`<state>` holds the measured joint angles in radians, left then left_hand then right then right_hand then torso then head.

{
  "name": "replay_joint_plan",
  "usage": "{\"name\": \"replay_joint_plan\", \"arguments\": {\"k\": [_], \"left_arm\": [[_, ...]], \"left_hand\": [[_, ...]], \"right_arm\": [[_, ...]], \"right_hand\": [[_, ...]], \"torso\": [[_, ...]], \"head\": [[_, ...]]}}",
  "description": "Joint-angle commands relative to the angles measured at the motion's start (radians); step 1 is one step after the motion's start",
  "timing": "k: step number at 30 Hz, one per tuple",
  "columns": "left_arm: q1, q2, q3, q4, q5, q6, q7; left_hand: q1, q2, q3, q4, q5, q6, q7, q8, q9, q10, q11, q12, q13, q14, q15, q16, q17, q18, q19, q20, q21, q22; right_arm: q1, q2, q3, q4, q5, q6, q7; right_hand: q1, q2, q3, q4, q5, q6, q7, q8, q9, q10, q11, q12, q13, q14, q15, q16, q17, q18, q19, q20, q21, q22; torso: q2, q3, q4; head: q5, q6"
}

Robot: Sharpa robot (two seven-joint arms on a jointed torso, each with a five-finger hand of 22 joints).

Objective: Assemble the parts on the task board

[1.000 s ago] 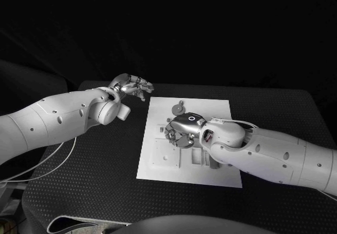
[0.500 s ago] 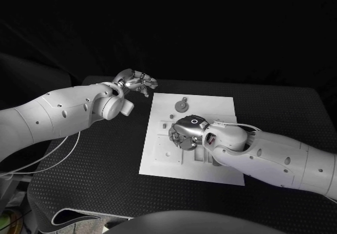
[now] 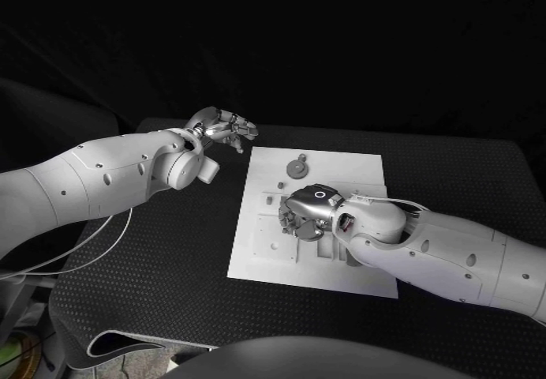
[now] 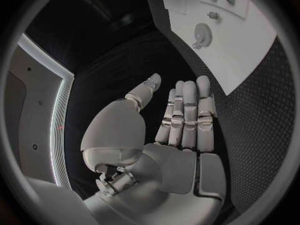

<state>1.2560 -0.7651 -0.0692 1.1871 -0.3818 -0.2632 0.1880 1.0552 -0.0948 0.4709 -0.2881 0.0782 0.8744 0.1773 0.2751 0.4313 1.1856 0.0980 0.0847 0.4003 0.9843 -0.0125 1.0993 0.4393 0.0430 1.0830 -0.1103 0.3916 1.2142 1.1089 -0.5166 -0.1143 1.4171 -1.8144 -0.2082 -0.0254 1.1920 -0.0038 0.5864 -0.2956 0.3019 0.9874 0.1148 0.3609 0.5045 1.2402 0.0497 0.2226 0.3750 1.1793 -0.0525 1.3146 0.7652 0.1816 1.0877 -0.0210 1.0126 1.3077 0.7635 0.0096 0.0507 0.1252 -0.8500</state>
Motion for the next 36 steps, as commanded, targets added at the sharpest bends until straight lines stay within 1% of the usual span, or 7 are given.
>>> {"name": "replay_joint_plan", "arguments": {"k": [1, 19, 27, 30, 32, 34, 36], "left_arm": [[0.001, 0.000, 0.001, 0.004, 0.005, 0.012, 0.009], [0.001, -0.002, 0.001, 0.005, 0.005, 0.011, 0.009], [0.001, -0.003, 0.001, 0.005, 0.005, 0.012, 0.010], [0.001, -0.003, 0.001, 0.005, 0.005, 0.012, 0.011], [0.001, -0.003, 0.001, 0.005, 0.005, 0.012, 0.011], [0.001, -0.002, 0.001, 0.004, 0.005, 0.013, 0.011], [0.001, -0.003, 0.001, 0.004, 0.005, 0.013, 0.011]], "left_hand": [[-0.003, -0.004, -0.005, 0.001, 0.000, 0.000, 0.004, -0.005, -0.001, -0.006, -0.001, -0.006, 0.001, 0.002, 0.002, -0.003, 0.001, 0.024, 0.004, 0.001, -0.006, -0.002], [-0.002, -0.004, -0.006, 0.001, 0.000, 0.000, 0.004, -0.005, -0.001, -0.006, -0.001, -0.007, 0.003, 0.002, 0.002, -0.003, 0.002, 0.024, 0.004, 0.001, -0.006, -0.001], [-0.002, -0.004, -0.006, 0.001, 0.000, 0.000, 0.004, -0.005, -0.001, -0.007, -0.001, -0.007, 0.004, 0.002, 0.002, -0.003, 0.002, 0.024, 0.004, 0.001, -0.007, -0.001], [-0.002, -0.004, -0.006, 0.001, 0.000, 0.000, 0.004, -0.005, -0.001, -0.007, -0.001, -0.007, 0.004, 0.002, 0.002, -0.003, 0.002, 0.024, 0.004, 0.001, -0.007, -0.001], [-0.002, -0.004, -0.006, 0.001, 0.000, 0.000, 0.004, -0.005, -0.001, -0.007, -0.001, -0.007, 0.004, 0.002, 0.002, -0.003, 0.002, 0.024, 0.004, 0.001, -0.007, -0.001], [-0.002, -0.004, -0.006, 0.001, 0.000, 0.000, 0.004, -0.004, -0.001, -0.007, -0.001, -0.007, 0.004, 0.002, 0.002, -0.003, 0.002, 0.024, 0.004, 0.001, -0.007, -0.001], [-0.002, -0.004, -0.006, 0.001, 0.000, 0.000, 0.004, -0.004, -0.001, -0.007, -0.001, -0.007, 0.004, 0.002, 0.002, -0.003, 0.002, 0.024, 0.004, 0.001, -0.007, -0.001]], "right_arm": [[-0.001, -0.002, 0.000, 0.001, -0.007, 0.010, 0.009], [-0.002, -0.009, 0.000, 0.002, 0.000, 0.011, 0.009], [-0.002, -0.013, 0.000, 0.005, 0.000, -0.007, 0.005], [-0.002, -0.015, 0.000, 0.009, 0.015, -0.030, 0.002], [-0.002, -0.016, 0.000, 0.015, 0.025, -0.038, 0.002], [-0.002, -0.015, 0.000, 0.020, 0.025, -0.039, -0.003], [-0.002, -0.014, 0.000, 0.024, 0.020, -0.033, -0.015]], "right_hand": [[0.002, 0.004, 0.006, 0.002, 0.003, -0.001, 0.010, -0.003, -0.001, 0.006, 0.001, -0.002, 0.001, 0.000, -0.005, -0.005, 0.001, 0.080, 0.002, -0.006, 0.004, 0.016], [0.002, 0.003, 0.007, 0.002, 0.003, -0.001, 0.010, -0.004, -0.001, 0.007, 0.001, -0.004, 0.002, -0.001, -0.006, -0.006, 0.002, 0.080, 0.001, -0.007, 0.004, 0.016], [0.000, 0.000, 0.007, 0.002, 0.003, -0.003, 0.011, -0.006, -0.002, 0.005, 0.002, -0.007, 0.003, -0.002, -0.005, -0.007, 0.002, 0.080, 0.000, -0.007, 0.003, 0.016], [-0.010, -0.017, 0.002, 0.004, 0.002, -0.009, 0.015, -0.011, -0.003, -0.001, 0.005, -0.016, 0.004, -0.003, -0.002, -0.008, 0.003, 0.080, 0.001, -0.006, 0.002, 0.014], [-0.037, -0.056, -0.012, 0.010, 0.001, -0.044, 0.029, -0.031, -0.011, -0.010, 0.009, -0.026, 0.004, -0.005, 0.003, -0.010, 0.004, 0.080, 0.004, -0.003, -0.001, 0.012], [-0.061, -0.084, -0.020, 0.019, 0.002, -0.081, 0.044, -0.052, -0.019, -0.005, 0.009, -0.028, 0.009, -0.006, 0.002, -0.011, 0.006, 0.080, 0.009, -0.001, -0.004, 0.008], [-0.077, -0.108, -0.022, 0.027, 0.002, -0.100, 0.049, -0.062, -0.022, 0.000, 0.010, -0.029, 0.014, -0.006, 0.002, -0.012, 0.007, 0.080, 0.012, -0.001, -0.007, 0.005]], "torso": [[0.000, -0.0003, -0.0001], [0.000, 0.0004, -0.0007], [-0.001, 0.0010, -0.0004], [-0.001, 0.0001, -0.0006], [-0.001, -0.0001, -0.0005], [-0.001, 0.0002, -0.0005], [-0.001, 0.0005, -0.0001]], "head": [[0.001, -0.001], [0.000, -0.002], [0.000, -0.003], [-0.001, -0.002], [0.000, -0.003], [0.000, -0.003], [0.001, -0.004]]}}
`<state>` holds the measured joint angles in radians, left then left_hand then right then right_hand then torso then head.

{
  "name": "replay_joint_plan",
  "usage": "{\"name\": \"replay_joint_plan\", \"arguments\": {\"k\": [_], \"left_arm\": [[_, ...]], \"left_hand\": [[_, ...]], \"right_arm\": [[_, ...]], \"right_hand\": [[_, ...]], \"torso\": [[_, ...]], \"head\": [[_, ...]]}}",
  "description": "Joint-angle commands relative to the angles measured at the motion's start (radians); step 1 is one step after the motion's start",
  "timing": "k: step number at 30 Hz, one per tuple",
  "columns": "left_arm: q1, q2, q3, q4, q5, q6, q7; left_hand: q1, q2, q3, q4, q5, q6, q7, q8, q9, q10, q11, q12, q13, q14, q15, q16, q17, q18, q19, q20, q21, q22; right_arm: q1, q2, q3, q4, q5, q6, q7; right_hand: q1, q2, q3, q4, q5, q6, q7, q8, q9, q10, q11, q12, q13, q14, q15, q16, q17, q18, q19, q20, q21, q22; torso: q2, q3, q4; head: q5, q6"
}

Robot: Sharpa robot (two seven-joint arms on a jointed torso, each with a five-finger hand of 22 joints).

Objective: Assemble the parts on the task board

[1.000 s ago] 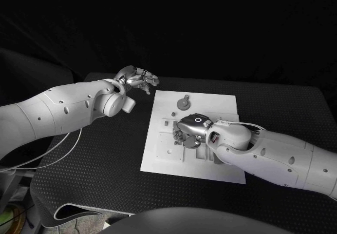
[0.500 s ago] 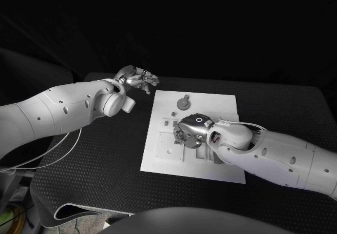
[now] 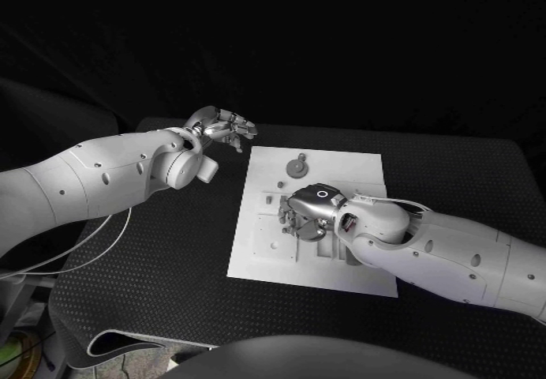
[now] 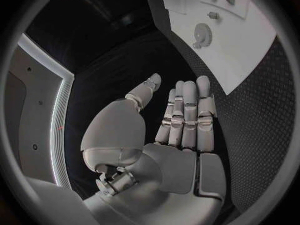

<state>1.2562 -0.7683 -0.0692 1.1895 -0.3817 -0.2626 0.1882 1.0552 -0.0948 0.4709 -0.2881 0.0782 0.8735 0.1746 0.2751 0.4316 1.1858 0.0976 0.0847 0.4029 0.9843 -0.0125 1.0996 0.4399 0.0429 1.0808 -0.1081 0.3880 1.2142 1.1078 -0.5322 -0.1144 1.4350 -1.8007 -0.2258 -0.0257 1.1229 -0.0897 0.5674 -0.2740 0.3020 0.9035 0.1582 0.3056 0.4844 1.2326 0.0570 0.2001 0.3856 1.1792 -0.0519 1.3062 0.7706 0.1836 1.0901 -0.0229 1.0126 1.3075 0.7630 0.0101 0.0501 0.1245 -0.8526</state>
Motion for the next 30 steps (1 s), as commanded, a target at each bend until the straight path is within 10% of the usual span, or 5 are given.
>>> {"name": "replay_joint_plan", "arguments": {"k": [1, 12, 22, 30], "left_arm": [[0.001, 0.000, 0.001, 0.002, 0.005, 0.012, 0.010], [0.001, 0.000, 0.001, 0.003, 0.005, 0.013, 0.009], [0.001, -0.002, 0.001, 0.005, 0.005, 0.014, 0.009], [0.001, -0.001, 0.001, 0.005, 0.005, 0.014, 0.009]], "left_hand": [[-0.001, -0.004, -0.006, 0.001, 0.000, 0.001, 0.006, -0.004, -0.002, -0.007, -0.001, -0.007, 0.002, 0.002, 0.002, -0.004, 0.002, 0.025, 0.006, -0.001, -0.004, -0.001], [-0.001, -0.005, -0.007, 0.001, 0.000, 0.001, 0.006, -0.004, -0.002, -0.007, -0.001, -0.007, 0.002, 0.002, 0.002, -0.004, 0.002, 0.025, 0.006, -0.001, -0.004, -0.001], [-0.001, -0.005, -0.007, 0.001, 0.000, 0.001, 0.006, -0.004, -0.002, -0.008, 0.000, -0.007, 0.003, 0.002, 0.002, -0.004, 0.002, 0.025, 0.006, -0.001, -0.004, -0.001], [-0.001, -0.005, -0.007, 0.001, 0.000, 0.001, 0.006, -0.004, -0.002, -0.008, 0.000, -0.007, 0.003, 0.002, 0.003, -0.004, 0.002, 0.025, 0.007, -0.001, -0.005, -0.001]], "right_arm": [[0.000, 0.004, 0.000, 0.008, -0.002, -0.004, -0.023], [0.000, 0.023, 0.000, 0.010, -0.065, 0.054, -0.088], [0.000, 0.027, 0.000, -0.004, -0.094, 0.095, -0.117], [-0.001, 0.033, 0.000, -0.024, -0.102, 0.092, -0.122]], "right_hand": [[-0.013, -0.032, -0.003, 0.010, 0.002, -0.021, 0.007, -0.010, -0.003, 0.011, 0.003, -0.006, 0.007, -0.006, 0.002, -0.005, 0.002, 0.078, 0.012, 0.001, -0.009, 0.004], [-0.065, -0.105, -0.006, 0.069, 0.000, -0.055, 0.008, -0.023, -0.005, 0.029, -0.001, 0.030, 0.104, -0.017, -0.002, -0.004, 0.012, 0.078, 0.013, -0.001, -0.022, -0.001], [-0.067, -0.099, -0.015, 0.076, 0.001, -0.019, -0.020, 0.000, 0.030, -0.087, -0.032, 0.418, 0.539, -0.010, -0.029, 0.023, 0.040, 0.078, 0.024, -0.012, 0.000, 0.018], [-0.067, -0.090, -0.011, 0.067, 0.000, -0.009, -0.025, 0.006, 0.046, -0.103, -0.036, 0.491, 0.585, -0.006, -0.036, 0.031, 0.049, 0.078, 0.026, -0.017, 0.013, 0.020]], "torso": [[0.000, 0.0002, 0.0007], [0.000, -0.0014, 0.0012], [0.000, -0.0007, 0.0009], [0.000, 0.0003, -0.0003]], "head": [[0.002, -0.002], [0.005, -0.005], [0.006, -0.007], [0.007, -0.008]]}}
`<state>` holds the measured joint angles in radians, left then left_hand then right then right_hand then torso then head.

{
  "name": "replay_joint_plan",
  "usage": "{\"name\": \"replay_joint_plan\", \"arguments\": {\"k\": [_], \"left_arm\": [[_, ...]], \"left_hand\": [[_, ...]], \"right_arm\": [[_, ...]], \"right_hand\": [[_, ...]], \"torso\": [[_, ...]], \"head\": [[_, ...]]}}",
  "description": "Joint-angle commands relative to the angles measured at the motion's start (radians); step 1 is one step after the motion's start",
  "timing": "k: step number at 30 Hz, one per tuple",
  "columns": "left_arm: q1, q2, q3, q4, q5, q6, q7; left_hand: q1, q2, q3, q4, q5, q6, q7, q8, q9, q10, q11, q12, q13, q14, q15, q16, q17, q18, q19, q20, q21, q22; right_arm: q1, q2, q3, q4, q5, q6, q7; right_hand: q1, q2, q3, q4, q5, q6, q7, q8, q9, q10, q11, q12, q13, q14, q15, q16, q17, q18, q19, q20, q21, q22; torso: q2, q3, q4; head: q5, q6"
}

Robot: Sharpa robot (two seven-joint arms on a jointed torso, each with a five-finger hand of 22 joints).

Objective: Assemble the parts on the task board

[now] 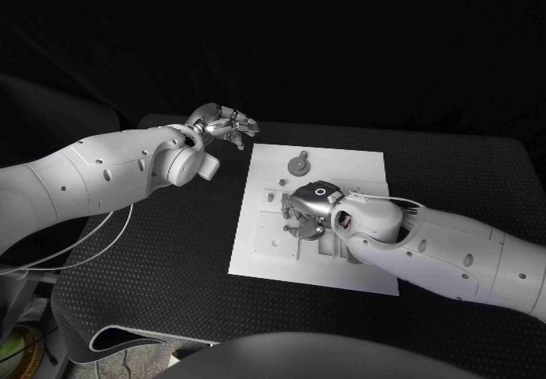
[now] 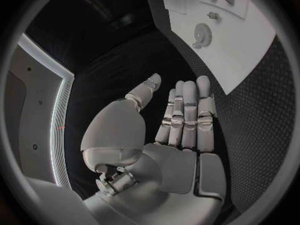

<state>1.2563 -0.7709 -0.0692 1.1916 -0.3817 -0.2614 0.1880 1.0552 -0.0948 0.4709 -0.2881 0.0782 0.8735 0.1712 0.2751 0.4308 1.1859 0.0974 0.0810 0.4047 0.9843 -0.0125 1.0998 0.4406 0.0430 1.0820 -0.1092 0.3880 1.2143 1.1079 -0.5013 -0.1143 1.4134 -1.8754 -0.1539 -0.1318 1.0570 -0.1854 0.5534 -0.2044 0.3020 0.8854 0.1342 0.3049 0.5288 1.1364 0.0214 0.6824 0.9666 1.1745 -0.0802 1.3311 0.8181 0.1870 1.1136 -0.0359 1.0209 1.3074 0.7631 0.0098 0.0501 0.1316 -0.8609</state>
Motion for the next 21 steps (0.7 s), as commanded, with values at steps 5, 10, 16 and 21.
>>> {"name": "replay_joint_plan", "arguments": {"k": [5, 10, 16, 21], "left_arm": [[0.001, 0.001, 0.001, 0.003, 0.005, 0.014, 0.009], [0.001, 0.001, 0.001, 0.003, 0.004, 0.014, 0.008], [0.001, 0.001, 0.001, 0.003, 0.004, 0.015, 0.008], [0.001, 0.001, 0.001, 0.003, 0.004, 0.015, 0.008]], "left_hand": [[-0.001, -0.005, -0.007, 0.001, 0.000, 0.001, 0.010, -0.004, -0.001, -0.008, 0.000, -0.003, 0.002, 0.002, 0.002, -0.004, 0.002, 0.025, 0.005, 0.000, -0.005, -0.001], [0.000, -0.005, -0.007, 0.001, 0.000, 0.001, 0.010, -0.004, -0.001, -0.008, 0.000, -0.003, 0.002, 0.002, 0.002, -0.005, 0.002, 0.025, 0.006, 0.001, -0.005, -0.001], [0.000, -0.005, -0.007, 0.001, 0.000, 0.001, 0.009, -0.003, -0.001, -0.008, 0.000, -0.003, 0.003, 0.002, 0.002, -0.005, 0.002, 0.025, 0.006, 0.001, -0.005, -0.001], [0.000, -0.005, -0.008, 0.001, 0.000, 0.001, 0.009, -0.003, -0.001, -0.008, 0.000, -0.003, 0.003, 0.002, 0.002, -0.005, 0.002, 0.025, 0.006, 0.001, -0.005, -0.001]], "right_arm": [[-0.002, 0.006, 0.000, -0.008, -0.027, 0.020, -0.015], [-0.007, 0.007, 0.000, -0.011, -0.027, 0.025, -0.010], [-0.014, 0.009, -0.001, -0.014, -0.027, 0.029, -0.005], [-0.015, 0.008, -0.002, -0.010, -0.026, 0.030, -0.001]], "right_hand": [[0.000, 0.013, 0.005, -0.010, 0.000, 0.016, -0.005, 0.009, 0.009, -0.010, -0.004, 0.037, 0.018, 0.000, -0.011, 0.008, 0.005, 0.075, 0.002, -0.005, 0.010, 0.020], [0.000, 0.019, 0.006, -0.016, 0.001, 0.024, -0.008, 0.013, 0.015, -0.014, -0.007, 0.053, 0.025, 0.001, -0.013, 0.010, 0.007, 0.075, 0.002, -0.006, 0.013, 0.019], [0.003, 0.027, 0.007, -0.027, 0.001, 0.036, -0.012, 0.020, 0.023, -0.018, -0.010, 0.071, 0.030, 0.001, -0.016, 0.011, 0.009, 0.075, 0.000, -0.007, 0.017, 0.020], [-0.001, 0.032, 0.007, -0.032, 0.001, 0.055, -0.017, 0.030, 0.035, -0.019, -0.016, 0.085, 0.033, 0.002, -0.020, 0.012, 0.011, 0.075, -0.001, -0.006, 0.020, 0.020]], "torso": [[0.000, 0.0010, 0.0007], [0.000, 0.0005, 0.0005], [0.000, 0.0001, -0.0001], [0.000, 0.0002, 0.0007]], "head": [[0.000, -0.001], [0.000, -0.002], [0.000, -0.003], [0.000, -0.006]]}}
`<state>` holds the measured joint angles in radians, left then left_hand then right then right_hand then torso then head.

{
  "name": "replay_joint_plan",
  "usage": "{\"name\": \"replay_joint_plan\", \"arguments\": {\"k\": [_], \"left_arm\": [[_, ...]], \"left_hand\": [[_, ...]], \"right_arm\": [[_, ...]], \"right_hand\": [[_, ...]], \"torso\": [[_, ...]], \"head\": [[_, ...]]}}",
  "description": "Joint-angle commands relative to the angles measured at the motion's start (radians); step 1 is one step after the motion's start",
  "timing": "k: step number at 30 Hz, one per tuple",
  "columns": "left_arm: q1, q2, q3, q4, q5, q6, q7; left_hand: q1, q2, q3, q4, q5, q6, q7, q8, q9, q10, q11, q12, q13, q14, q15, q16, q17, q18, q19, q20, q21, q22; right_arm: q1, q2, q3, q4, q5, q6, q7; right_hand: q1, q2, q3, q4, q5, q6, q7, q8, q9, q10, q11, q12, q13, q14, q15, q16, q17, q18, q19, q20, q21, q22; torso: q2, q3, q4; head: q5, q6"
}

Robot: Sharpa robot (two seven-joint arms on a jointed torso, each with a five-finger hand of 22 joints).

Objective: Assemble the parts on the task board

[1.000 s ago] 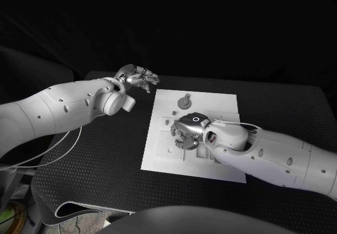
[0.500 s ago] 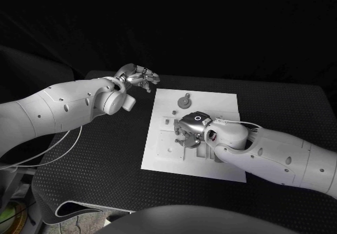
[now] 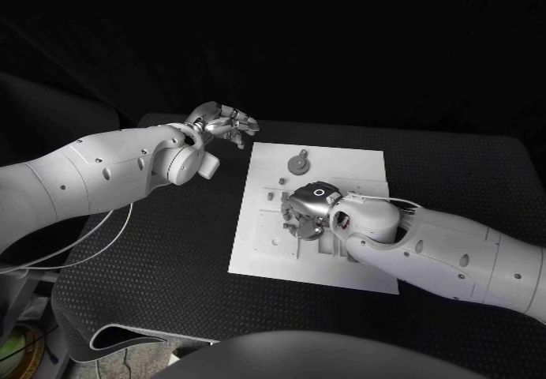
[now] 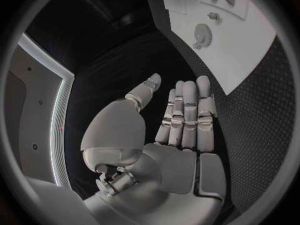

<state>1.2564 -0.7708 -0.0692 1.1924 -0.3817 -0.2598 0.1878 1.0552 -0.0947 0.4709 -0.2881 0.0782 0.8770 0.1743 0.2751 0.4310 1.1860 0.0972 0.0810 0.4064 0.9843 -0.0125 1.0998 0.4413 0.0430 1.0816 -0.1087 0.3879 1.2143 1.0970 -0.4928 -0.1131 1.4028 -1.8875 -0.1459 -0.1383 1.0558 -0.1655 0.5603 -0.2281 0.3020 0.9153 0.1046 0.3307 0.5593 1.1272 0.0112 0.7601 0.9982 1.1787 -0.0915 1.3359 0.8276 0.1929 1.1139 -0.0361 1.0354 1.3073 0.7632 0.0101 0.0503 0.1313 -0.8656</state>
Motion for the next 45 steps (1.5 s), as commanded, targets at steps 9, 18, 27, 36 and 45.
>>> {"name": "replay_joint_plan", "arguments": {"k": [9, 18, 27, 36, 45], "left_arm": [[0.001, 0.001, 0.001, 0.002, 0.004, 0.013, 0.008], [0.001, 0.004, 0.001, -0.001, 0.002, 0.016, 0.007], [0.001, 0.005, 0.001, -0.002, 0.002, 0.016, 0.006], [0.001, 0.003, 0.001, -0.001, 0.002, 0.017, 0.006], [0.001, 0.001, 0.001, 0.000, 0.002, 0.019, 0.006]], "left_hand": [[0.000, -0.005, -0.008, 0.001, 0.000, -0.002, 0.006, -0.003, -0.001, -0.008, 0.000, -0.003, 0.002, 0.002, 0.002, -0.005, 0.002, 0.025, 0.006, 0.000, -0.005, 0.000], [0.001, -0.004, -0.008, 0.001, 0.000, -0.002, 0.006, -0.003, -0.001, -0.008, 0.000, -0.003, 0.002, 0.002, 0.002, -0.005, 0.002, 0.025, 0.006, 0.000, -0.006, 0.000], [0.001, -0.004, -0.008, 0.001, 0.000, -0.003, 0.006, -0.003, -0.001, -0.008, 0.000, -0.003, 0.003, 0.002, 0.002, -0.005, 0.002, 0.025, 0.006, 0.000, -0.006, 0.000], [0.001, -0.004, -0.008, 0.001, 0.000, -0.003, 0.007, -0.003, -0.001, -0.008, 0.000, -0.003, 0.004, 0.002, 0.002, -0.005, 0.002, 0.025, 0.006, 0.000, -0.006, 0.000], [0.000, -0.004, -0.009, 0.001, 0.000, -0.004, 0.007, -0.003, -0.002, -0.008, 0.000, -0.003, 0.004, 0.002, 0.003, -0.005, 0.003, 0.025, 0.007, 0.000, -0.006, 0.000]], "right_arm": [[-0.006, 0.002, -0.003, -0.002, -0.014, 0.012, 0.012], [-0.009, 0.014, -0.004, -0.014, -0.025, 0.013, 0.011], [-0.009, 0.019, -0.008, -0.030, -0.024, 0.026, 0.011], [-0.010, 0.016, -0.008, -0.031, -0.019, 0.020, 0.012], [-0.010, 0.011, -0.008, -0.031, 0.001, 0.003, 0.021]], "right_hand": [[0.001, 0.035, 0.005, -0.019, 0.001, 0.065, -0.001, 0.024, 0.025, -0.007, -0.018, 0.030, 0.001, 0.002, -0.020, 0.011, 0.005, 0.069, -0.001, -0.008, 0.015, 0.020], [-0.005, 0.059, 0.007, -0.024, 0.001, 0.093, -0.012, 0.032, 0.036, 0.002, -0.027, 0.049, 0.002, 0.009, -0.028, 0.018, 0.010, 0.069, 0.001, -0.009, 0.027, 0.021], [-0.011, 0.059, 0.005, -0.023, 0.001, 0.092, -0.012, 0.029, 0.036, 0.000, -0.027, 0.051, 0.000, 0.009, -0.029, 0.018, 0.011, 0.069, 0.000, -0.009, 0.028, 0.020], [-0.020, 0.074, 0.009, -0.017, 0.001, 0.093, -0.012, 0.023, 0.037, -0.003, -0.028, 0.053, -0.004, 0.007, -0.029, 0.018, 0.012, 0.069, -0.002, -0.009, 0.030, 0.019], [0.005, 0.152, 0.070, -0.049, 0.006, 0.095, -0.009, 0.012, 0.046, -0.004, -0.026, 0.059, -0.019, 0.006, -0.027, 0.016, 0.016, 0.069, -0.009, -0.008, 0.033, 0.017]], "torso": [[0.000, -0.0006, 0.0002], [0.001, -0.0003, -0.0006], [0.000, -0.0004, 0.0006], [0.000, 0.0003, -0.0005], [0.000, 0.0009, -0.0004]], "head": [[0.000, -0.003], [-0.002, -0.004], [-0.002, -0.006], [-0.001, -0.006], [-0.002, -0.004]]}}
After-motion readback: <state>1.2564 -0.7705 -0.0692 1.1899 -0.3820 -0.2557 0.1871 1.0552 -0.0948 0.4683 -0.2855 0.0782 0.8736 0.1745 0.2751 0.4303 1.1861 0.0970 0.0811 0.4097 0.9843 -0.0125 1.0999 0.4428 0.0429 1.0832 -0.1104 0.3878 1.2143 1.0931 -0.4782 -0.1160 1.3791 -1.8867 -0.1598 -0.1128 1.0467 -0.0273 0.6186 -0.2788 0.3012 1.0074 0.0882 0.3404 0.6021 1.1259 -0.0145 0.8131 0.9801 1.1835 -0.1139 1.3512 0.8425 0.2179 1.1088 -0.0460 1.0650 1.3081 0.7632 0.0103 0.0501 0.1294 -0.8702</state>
